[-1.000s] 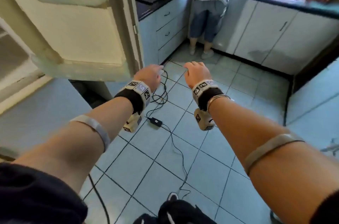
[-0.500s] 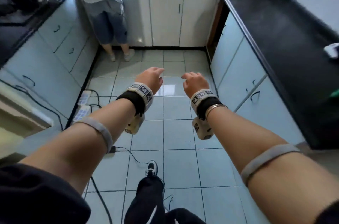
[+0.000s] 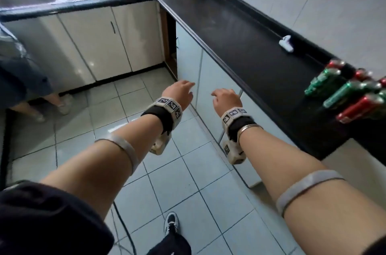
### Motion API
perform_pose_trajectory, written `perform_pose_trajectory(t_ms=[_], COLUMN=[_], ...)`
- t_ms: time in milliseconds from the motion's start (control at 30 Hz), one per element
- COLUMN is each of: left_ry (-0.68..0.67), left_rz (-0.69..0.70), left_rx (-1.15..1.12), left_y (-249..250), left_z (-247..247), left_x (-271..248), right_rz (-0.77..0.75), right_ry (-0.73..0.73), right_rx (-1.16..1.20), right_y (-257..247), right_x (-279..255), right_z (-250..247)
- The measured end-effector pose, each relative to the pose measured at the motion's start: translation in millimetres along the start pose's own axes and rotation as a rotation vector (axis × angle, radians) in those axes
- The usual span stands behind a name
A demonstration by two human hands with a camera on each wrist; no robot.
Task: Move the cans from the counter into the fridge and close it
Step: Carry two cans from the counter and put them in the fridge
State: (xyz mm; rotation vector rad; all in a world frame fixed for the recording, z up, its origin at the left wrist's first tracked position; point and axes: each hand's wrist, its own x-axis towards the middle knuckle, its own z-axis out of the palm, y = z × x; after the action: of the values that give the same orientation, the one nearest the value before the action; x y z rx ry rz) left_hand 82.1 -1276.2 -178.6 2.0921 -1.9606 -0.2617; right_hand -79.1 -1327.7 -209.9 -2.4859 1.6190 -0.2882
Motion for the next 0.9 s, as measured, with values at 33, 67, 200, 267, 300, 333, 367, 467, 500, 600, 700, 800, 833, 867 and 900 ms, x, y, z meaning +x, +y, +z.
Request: perform_pose_trajectory(t_ms=[33,67,200,267,300,333,367,467,500,600,700,800,833,867,900], left_ry=[-0.017,-0.033,-0.071,-0.096,-0.103,-0.101,-0.094,-0.089,-0.089,-0.069,-0.069,-0.099,-0.113,-0.125,-0.136], left_rz=[0.029,0.063,0.202,0.267,0.301,0.333,0.360,0.426,0.446,0.512,0.545,0.566,0.577,0.587,0.594], left_rx=[-0.003,-0.001,0.029,0.024,0.022,0.013,-0.004,-0.071,-0.085,-0.126,-0.141,-0.131,-0.123,-0.119,-0.117], left_y=[3,8,31,50,60,72,85,127,142,187,232,272,283,293,301], left_z=[0,1,5,11,15,20,24,42,49,70,88,104,109,114,119], left_x=[19,36,97,122,134,146,157,189,201,240,277,307,316,324,332], right_rz=[0.036,0.072,0.221,0.290,0.320,0.350,0.377,0.461,0.491,0.556,0.604,0.655,0.666,0.678,0.692], right_ry=[0.006,0.014,0.053,0.080,0.093,0.107,0.122,0.168,0.182,0.205,0.225,0.234,0.234,0.232,0.226], right_rx=[0.005,0.010,0.014,0.016,0.014,0.010,0.004,-0.022,-0.030,-0.060,-0.089,-0.095,-0.092,-0.089,-0.090], right_y=[9,17,58,82,96,109,124,170,187,240,291,339,353,366,377], right_x=[11,20,43,47,47,48,48,48,50,56,67,80,85,90,94], right_z=[-2,-4,-17,-26,-31,-36,-41,-55,-59,-70,-82,-93,-96,-99,-100])
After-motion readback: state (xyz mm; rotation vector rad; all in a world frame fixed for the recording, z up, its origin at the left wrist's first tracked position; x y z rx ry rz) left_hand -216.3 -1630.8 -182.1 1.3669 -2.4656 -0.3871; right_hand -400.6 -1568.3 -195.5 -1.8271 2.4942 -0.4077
